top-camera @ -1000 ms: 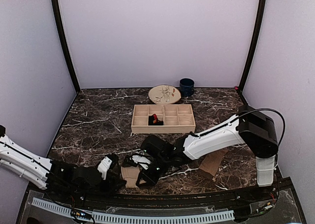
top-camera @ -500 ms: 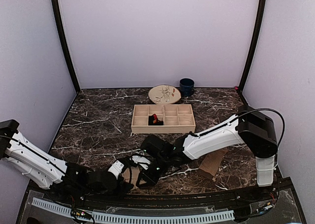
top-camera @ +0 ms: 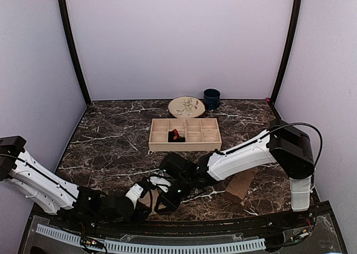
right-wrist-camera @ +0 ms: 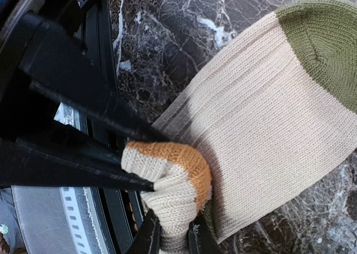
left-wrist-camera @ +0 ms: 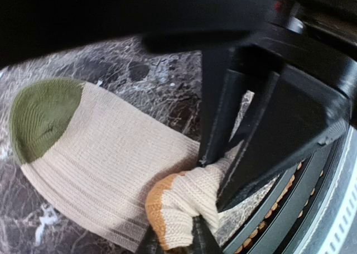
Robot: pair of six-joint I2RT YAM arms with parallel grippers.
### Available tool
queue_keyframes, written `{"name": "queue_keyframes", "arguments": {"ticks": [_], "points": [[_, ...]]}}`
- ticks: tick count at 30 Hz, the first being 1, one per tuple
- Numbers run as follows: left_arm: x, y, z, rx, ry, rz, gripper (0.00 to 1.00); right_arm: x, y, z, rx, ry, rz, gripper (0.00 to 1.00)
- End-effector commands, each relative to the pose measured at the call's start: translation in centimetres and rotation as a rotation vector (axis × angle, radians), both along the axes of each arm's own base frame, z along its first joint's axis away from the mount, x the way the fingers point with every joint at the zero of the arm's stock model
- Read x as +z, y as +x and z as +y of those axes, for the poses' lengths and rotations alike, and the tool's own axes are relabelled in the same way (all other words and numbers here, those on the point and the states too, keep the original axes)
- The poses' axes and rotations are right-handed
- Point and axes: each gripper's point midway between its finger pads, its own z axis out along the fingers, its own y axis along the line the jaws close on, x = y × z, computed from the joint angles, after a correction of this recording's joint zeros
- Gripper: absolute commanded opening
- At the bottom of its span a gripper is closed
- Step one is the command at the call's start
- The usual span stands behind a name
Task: Roll the socks
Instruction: Roll the sock at the center of the board.
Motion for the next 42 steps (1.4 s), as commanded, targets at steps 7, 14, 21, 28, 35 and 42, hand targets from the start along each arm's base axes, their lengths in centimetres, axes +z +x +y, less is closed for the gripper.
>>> {"name": "queue_keyframes", "arguments": {"ticks": [7,14,21,28,35,42], "points": [[-0.7,0.3,1.5,0.049,-0.074,0.008,0.00,-2.7,-0.8,-1.9,-0.002,-0.080,0.008,0.16],[-0.5,0.7,3.4,0.135,-0.095,0.037,0.00,-2.8,0.7,-3.1,-0.059,-0.083,-0.100,0.35],[-1.6,0.6,4.5,0.171,-0.078,0.066,0.00,-2.1,2.4,-3.2,-0.104,-0.048,-0.211,0.41],[-1.9,0.6,4.8,0.178,-0.075,0.068,0.00,-0.6,3.9,-3.5,-0.133,-0.013,-0.385,0.43],[-2.2,0.5,5.2,0.189,-0.080,0.078,0.00,1.7,3.8,-3.7,-0.116,0.006,-0.704,0.45],[-2.2,0.5,5.2,0.189,-0.075,0.082,0.00,3.8,1.5,-3.5,-0.033,0.040,-1.048,0.47]]}}
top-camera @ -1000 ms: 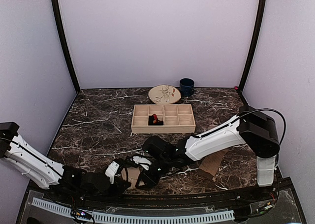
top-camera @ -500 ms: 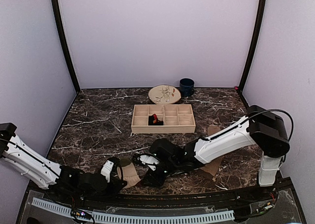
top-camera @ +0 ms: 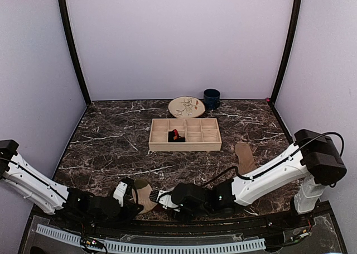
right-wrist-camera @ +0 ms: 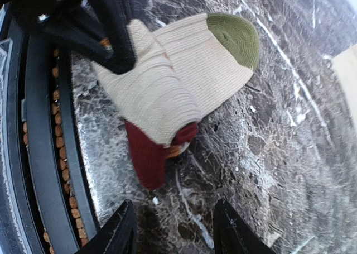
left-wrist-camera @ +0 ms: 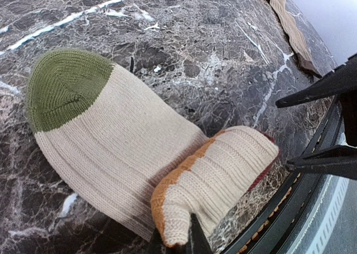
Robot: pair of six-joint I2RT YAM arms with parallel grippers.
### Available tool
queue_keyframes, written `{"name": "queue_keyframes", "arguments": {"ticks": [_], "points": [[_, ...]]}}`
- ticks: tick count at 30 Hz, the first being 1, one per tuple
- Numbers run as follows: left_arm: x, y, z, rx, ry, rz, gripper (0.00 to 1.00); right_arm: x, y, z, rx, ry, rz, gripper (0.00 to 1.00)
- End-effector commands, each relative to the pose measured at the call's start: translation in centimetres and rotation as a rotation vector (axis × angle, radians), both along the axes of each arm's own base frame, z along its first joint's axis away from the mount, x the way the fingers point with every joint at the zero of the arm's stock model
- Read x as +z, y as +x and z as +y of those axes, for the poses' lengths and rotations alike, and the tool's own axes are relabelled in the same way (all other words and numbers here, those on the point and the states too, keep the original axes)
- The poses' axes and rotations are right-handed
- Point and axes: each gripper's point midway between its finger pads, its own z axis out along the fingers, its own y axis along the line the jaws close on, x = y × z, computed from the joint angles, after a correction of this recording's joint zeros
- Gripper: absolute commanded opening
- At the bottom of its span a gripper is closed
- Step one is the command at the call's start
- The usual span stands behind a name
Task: Roll the socks
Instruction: Roll the sock at the center of the board.
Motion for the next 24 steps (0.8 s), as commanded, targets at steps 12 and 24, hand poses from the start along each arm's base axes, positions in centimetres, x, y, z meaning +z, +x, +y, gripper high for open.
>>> {"name": "queue_keyframes", "arguments": {"ticks": [12,24], "points": [[-1.8,-0.1,2.3,0.006,0.093,0.007,0.00,-0.9,-2.1,2.6,0.135,-0.143,-0.625,0.54],[-1.9,-0.2,2.5,0.003,0.087,0.014,0.00,0.3,-1.7,4.1,0.158,-0.151,-0.739,0.56]]}}
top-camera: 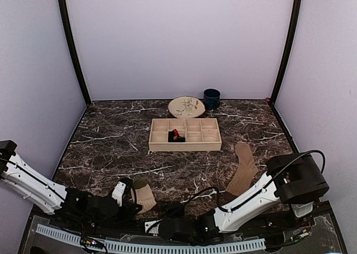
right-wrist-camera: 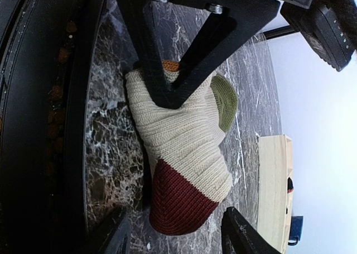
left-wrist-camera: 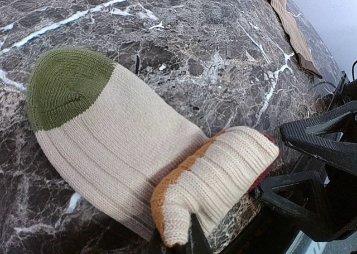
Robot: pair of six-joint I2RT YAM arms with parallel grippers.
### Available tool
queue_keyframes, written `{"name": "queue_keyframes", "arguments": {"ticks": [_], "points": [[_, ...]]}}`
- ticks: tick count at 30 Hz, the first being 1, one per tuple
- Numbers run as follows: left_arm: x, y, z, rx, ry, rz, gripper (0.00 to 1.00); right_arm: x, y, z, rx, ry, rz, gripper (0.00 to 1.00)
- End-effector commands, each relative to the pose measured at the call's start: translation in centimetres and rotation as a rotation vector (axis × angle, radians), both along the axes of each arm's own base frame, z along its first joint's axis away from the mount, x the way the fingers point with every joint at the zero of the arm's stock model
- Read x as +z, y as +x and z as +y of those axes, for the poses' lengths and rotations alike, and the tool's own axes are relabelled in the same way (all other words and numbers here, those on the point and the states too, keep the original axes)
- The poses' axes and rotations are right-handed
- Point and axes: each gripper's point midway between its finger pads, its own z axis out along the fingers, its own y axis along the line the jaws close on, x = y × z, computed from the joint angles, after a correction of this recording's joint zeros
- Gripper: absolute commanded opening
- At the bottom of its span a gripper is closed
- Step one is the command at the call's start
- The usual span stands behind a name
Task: Roll the socks
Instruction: Roll the sock at the center of the board.
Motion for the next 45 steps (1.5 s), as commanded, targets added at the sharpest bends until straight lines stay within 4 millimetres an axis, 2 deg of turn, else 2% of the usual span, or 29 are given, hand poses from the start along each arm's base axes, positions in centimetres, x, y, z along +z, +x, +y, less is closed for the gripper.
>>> {"name": "queue_keyframes", "arguments": {"ticks": [1,11,25,29,34,37,41,42,45], "points": [[-2.0,-0.1,2.1,0.002,0.092,0.011,0.00,0.6,0.0,1.1,0.016,0.005,-0.051,0.56],[-2.0,-0.3,1.9,-0.010,0.094,0.013,0.00,-1.6,-0.1,1.3,0.069,-0.079,-0.060,0.56],[-2.0,-0.4,1.8,-0.022,0.093,0.014,0.00,-3.7,2.7,0.5,0.060,-0.132,0.030,0.48],[-1.9,-0.5,1.6,-0.026,0.088,0.016,0.00,-4.4,3.3,0.4,0.059,-0.150,0.044,0.40],[-1.9,-0.5,1.6,-0.028,0.086,0.014,0.00,-4.9,3.1,0.6,0.075,-0.163,0.090,0.20],[-1.8,-0.4,1.6,-0.025,0.079,0.012,0.00,-5.1,2.9,0.7,0.084,-0.167,0.114,0.13],[-1.7,-0.2,1.9,-0.005,0.075,0.009,0.01,-5.0,2.5,1.1,0.096,-0.163,0.148,0.09],[-1.6,-0.1,2.1,0.004,0.072,0.008,0.04,-4.9,2.3,1.2,0.100,-0.157,0.158,0.09],[-1.1,0.3,2.6,0.043,0.058,0.002,0.21,-4.6,1.8,1.3,0.110,-0.150,0.195,0.08]]}}
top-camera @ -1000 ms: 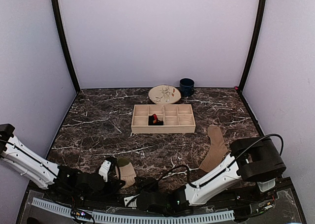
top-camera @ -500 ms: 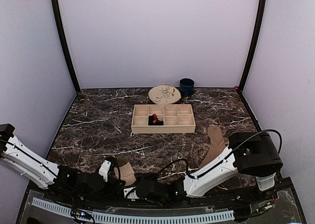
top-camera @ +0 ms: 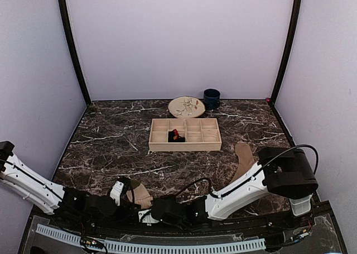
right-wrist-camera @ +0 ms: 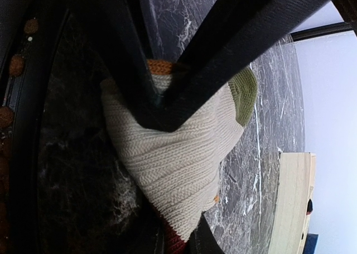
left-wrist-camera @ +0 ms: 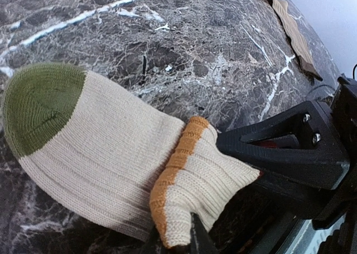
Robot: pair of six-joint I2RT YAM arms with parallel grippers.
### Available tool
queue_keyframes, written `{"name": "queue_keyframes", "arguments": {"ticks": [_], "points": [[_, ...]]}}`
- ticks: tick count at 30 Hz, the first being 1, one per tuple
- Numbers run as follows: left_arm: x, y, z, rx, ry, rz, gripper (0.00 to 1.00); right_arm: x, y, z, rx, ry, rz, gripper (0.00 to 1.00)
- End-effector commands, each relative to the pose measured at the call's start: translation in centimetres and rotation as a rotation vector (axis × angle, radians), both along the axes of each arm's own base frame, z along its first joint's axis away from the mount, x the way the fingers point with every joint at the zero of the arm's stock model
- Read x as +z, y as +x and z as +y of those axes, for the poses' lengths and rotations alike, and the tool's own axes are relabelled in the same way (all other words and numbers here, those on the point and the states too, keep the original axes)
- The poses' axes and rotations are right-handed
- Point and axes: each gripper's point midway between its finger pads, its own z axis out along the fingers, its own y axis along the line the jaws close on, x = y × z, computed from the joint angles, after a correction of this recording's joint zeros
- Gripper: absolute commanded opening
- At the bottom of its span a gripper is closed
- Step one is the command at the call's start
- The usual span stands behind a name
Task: Roll the socks
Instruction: Roll the sock at the center of the board.
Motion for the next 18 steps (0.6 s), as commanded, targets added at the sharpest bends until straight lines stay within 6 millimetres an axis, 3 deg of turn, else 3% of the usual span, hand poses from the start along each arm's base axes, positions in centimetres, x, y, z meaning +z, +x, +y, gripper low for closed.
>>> {"name": "queue_keyframes", "arguments": {"ticks": [1,3,7,8,18], "points": [[-1.0,0.5,2.4,0.048,0.062,-0.006,0.26,-2.7,-1.2,-1.0,0.032,-0.092,0.106,0.08],[-0.4,0.7,2.7,0.076,0.049,-0.005,0.35,-2.4,-1.6,-0.8,0.045,-0.086,0.135,0.07],[0.5,1.5,3.7,0.147,0.039,-0.021,0.46,-2.9,-2.1,-1.1,0.045,-0.109,0.184,0.07],[0.8,1.7,3.9,0.160,0.036,-0.029,0.48,-2.2,-2.1,-0.3,0.043,-0.089,0.190,0.07],[1.2,2.9,6.1,0.274,0.095,-0.055,0.53,-1.5,-2.4,-1.7,-0.033,-0.109,0.261,0.07]]}}
